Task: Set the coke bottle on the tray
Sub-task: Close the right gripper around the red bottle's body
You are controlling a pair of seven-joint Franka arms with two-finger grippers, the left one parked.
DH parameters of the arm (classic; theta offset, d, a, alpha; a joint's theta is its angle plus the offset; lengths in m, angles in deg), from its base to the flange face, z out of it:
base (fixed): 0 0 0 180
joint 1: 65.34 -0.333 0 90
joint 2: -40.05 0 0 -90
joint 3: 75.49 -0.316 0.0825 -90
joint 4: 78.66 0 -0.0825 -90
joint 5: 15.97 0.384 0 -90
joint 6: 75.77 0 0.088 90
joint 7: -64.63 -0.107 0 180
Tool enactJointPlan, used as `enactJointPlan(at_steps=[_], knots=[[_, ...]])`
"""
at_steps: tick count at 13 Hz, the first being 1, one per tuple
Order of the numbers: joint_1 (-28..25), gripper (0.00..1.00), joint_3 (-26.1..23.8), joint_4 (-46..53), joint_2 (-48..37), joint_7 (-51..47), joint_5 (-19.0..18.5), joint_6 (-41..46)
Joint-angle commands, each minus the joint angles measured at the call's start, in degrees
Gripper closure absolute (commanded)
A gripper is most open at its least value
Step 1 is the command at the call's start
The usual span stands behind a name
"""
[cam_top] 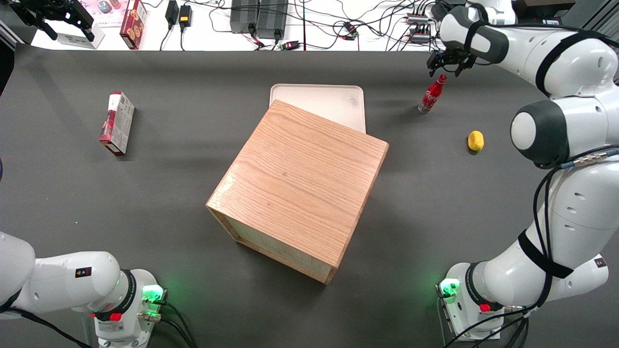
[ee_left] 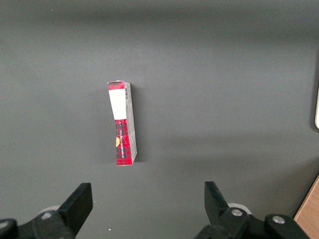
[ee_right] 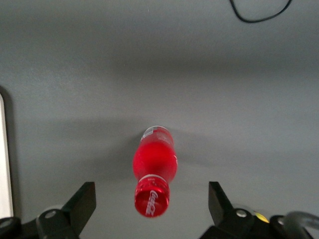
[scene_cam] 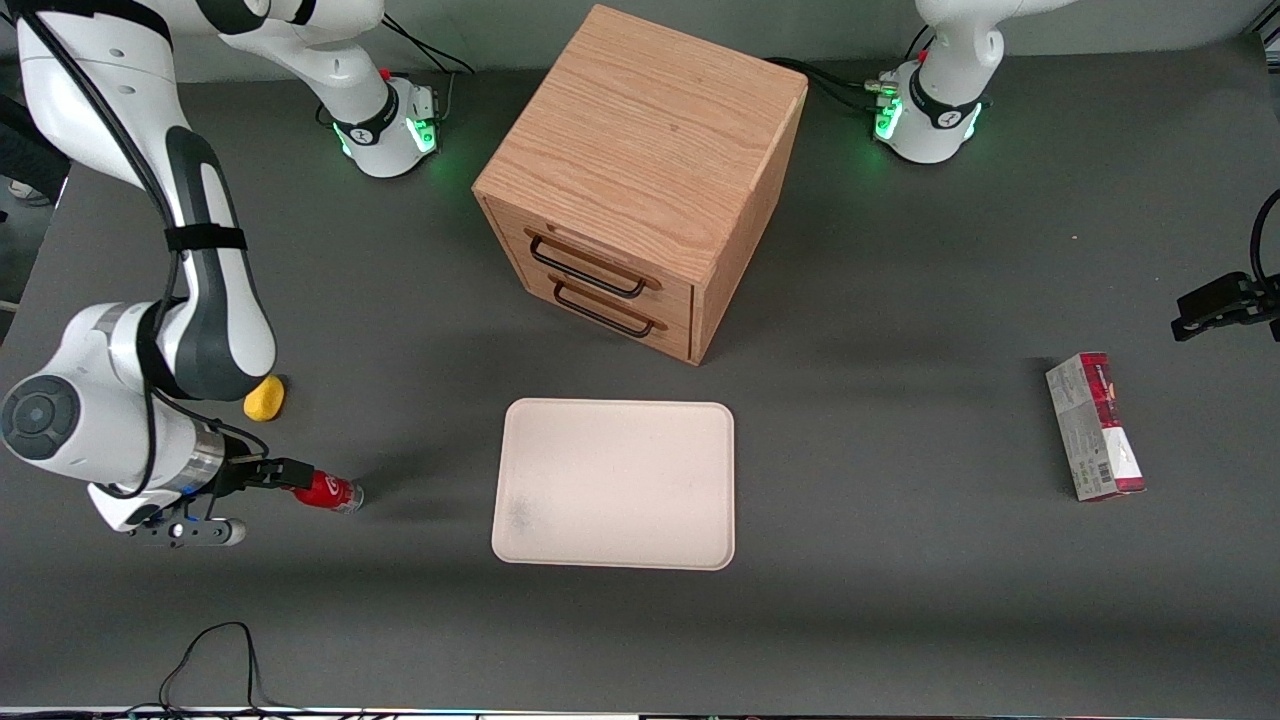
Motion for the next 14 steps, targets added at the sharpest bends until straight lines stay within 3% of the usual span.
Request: enactJointPlan(at_steps=[1,4,5,9,12,14], knots=[[-0.5,0.00,0.3,-1.2,0.1,1.5,2.9,-0.8],[-0.4,0.01,0.3,-2.2,0.1,2.1,2.9,-1.3],[-0.4,0.07,0.3,-2.4,0.1,3.2,2.9,-2.0],[-0.4,0.64,0.3,-2.5,0.1,4.0,2.9,-2.0],[-0.3,0.90,0.4,-2.0,0.1,5.9,2.4,-2.0],[-0.5,0.98,0.3,-0.5,-0.6,5.3,2.3,-1.7]])
